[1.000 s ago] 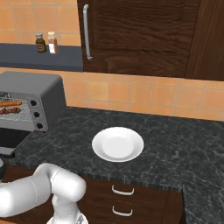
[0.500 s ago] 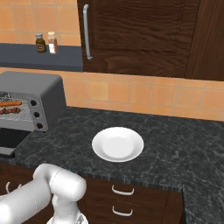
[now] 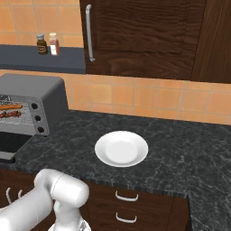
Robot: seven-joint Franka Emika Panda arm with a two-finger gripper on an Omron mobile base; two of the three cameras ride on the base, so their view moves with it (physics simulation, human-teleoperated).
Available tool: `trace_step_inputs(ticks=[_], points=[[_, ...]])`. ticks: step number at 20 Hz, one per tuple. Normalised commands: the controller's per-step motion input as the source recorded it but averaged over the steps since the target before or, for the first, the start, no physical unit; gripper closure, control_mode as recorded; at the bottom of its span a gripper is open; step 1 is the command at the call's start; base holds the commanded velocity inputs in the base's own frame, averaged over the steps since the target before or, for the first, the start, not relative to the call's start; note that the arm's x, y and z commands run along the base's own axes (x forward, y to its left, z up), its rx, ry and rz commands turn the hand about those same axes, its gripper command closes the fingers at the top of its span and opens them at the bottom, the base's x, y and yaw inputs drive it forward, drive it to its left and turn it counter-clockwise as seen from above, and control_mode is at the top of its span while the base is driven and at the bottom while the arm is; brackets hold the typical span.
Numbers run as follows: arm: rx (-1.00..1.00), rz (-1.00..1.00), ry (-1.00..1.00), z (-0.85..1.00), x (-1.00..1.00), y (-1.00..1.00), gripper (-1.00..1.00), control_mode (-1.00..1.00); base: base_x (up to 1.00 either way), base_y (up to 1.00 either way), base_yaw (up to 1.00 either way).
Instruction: Pick up the kebab skewer and baguette bread, and place them inside the toaster oven. Close the toaster oven door and start by setting the timer.
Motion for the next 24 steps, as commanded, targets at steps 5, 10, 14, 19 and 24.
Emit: trace_step_inputs(ticks=[5, 10, 14, 19, 24], points=[[0.0, 0.0, 0.0, 0.0, 0.05, 0.0, -1.0, -1.0, 0.0, 0.0, 0.0], [0.0, 0.0, 0.0, -0.04, 0.34, 0.0, -1.0, -1.0, 0.0, 0.0, 0.0], [0.0, 0.0, 0.0, -0.25, 0.24, 0.0, -1.0, -1.0, 0.0, 0.0, 0.0], [0.0, 0.0, 0.0, -0.24, 0.21, 0.0, -1.0, -1.0, 0.0, 0.0, 0.0], [0.0, 0.0, 0.0, 0.0, 0.26, 0.0, -1.0, -1.0, 0.0, 0.0, 0.0]])
